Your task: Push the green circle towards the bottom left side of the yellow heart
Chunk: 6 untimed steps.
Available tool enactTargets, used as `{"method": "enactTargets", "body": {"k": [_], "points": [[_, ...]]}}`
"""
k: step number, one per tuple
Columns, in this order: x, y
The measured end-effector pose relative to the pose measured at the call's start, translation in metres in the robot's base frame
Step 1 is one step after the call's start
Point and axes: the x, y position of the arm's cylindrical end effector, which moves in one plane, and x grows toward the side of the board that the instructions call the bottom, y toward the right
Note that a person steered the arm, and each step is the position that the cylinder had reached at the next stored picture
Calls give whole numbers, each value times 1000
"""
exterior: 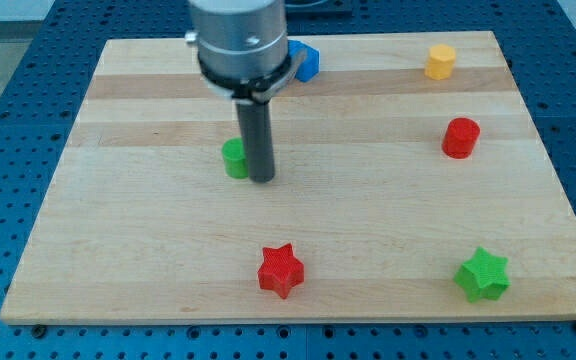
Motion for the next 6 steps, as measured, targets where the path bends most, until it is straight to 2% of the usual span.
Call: {"method": "enactTargets", "body": {"k": [1, 2, 3, 4, 6], "points": [[-47, 10], [-51, 15], [10, 16], [38, -7], [28, -47]]}}
